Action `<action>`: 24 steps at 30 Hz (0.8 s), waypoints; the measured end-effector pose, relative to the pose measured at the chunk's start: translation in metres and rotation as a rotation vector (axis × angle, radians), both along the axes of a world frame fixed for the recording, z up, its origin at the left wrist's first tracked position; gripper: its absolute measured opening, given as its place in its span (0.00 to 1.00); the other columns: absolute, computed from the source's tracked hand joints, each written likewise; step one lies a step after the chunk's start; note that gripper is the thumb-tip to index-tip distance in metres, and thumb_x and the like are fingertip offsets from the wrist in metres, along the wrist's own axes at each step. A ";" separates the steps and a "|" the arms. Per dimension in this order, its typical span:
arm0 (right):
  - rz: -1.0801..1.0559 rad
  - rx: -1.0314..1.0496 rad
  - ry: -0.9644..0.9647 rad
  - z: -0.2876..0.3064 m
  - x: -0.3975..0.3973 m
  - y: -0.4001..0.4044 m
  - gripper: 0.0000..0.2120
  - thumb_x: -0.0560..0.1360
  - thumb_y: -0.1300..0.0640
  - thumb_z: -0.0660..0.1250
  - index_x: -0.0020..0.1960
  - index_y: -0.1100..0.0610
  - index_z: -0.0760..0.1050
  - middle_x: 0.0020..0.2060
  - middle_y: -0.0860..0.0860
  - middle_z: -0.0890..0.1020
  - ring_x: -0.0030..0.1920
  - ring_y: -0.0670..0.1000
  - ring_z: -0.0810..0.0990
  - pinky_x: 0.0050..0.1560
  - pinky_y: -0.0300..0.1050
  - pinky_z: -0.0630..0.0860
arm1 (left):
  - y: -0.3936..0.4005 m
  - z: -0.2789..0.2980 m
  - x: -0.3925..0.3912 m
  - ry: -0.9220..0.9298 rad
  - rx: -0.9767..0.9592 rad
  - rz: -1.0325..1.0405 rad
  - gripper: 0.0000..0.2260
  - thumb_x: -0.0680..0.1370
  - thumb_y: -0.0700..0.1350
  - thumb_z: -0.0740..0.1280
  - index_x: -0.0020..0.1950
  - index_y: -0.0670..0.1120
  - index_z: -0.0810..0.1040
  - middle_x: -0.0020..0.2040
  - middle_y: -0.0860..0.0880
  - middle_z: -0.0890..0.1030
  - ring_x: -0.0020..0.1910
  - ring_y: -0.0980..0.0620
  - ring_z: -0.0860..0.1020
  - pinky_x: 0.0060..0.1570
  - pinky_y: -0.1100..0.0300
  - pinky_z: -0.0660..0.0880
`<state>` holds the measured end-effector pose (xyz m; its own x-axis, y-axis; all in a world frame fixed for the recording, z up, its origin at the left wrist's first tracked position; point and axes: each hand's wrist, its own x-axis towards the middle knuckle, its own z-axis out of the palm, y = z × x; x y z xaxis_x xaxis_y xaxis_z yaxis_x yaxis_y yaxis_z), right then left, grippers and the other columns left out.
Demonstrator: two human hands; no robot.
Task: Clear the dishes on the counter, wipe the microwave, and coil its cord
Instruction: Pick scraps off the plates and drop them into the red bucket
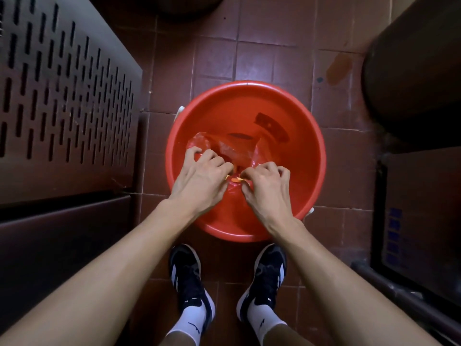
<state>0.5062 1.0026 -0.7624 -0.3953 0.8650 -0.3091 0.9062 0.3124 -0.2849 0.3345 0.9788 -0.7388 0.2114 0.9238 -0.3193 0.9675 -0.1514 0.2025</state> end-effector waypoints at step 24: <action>0.058 -0.179 -0.060 0.203 0.026 -0.007 0.20 0.80 0.51 0.61 0.72 0.50 0.71 0.69 0.48 0.75 0.68 0.54 0.70 0.65 0.54 0.68 | -0.035 0.176 0.017 -0.067 -0.081 0.218 0.22 0.80 0.54 0.60 0.73 0.50 0.68 0.73 0.49 0.70 0.73 0.48 0.64 0.66 0.49 0.64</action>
